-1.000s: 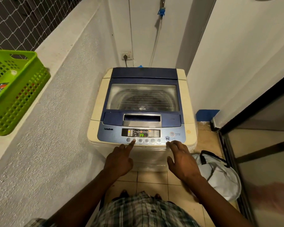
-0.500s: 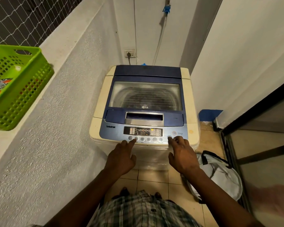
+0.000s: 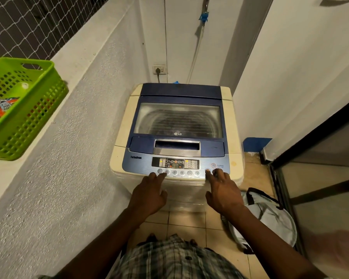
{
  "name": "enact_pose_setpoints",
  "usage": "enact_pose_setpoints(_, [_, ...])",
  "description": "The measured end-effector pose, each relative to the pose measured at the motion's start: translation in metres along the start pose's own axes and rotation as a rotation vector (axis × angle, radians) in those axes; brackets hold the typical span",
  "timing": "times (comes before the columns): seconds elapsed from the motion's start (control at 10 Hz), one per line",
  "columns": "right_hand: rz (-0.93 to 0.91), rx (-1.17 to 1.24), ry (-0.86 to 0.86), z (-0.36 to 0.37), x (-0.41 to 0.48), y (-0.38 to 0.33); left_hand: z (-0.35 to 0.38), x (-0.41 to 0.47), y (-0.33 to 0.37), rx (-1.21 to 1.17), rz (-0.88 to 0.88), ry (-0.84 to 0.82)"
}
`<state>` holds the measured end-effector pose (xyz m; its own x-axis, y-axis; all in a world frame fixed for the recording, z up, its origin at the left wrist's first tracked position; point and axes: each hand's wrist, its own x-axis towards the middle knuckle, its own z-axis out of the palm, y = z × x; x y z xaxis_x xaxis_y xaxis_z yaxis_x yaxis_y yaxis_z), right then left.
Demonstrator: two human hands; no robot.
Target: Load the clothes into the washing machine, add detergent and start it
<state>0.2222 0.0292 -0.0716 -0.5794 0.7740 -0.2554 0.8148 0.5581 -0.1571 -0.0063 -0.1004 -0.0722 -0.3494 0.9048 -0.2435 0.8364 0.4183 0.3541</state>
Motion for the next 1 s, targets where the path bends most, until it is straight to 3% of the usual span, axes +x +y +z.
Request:
enact_pose_setpoints(0.4, [0.002,0.027,-0.001,-0.005,-0.008,-0.006,-0.008,-0.005,-0.003,0.021,0.022,0.027])
enact_pose_setpoints(1.0, [-0.092,0.074,0.262,-0.074,0.040,-0.029,-0.081,0.039,0.028,0.024,0.128,0.183])
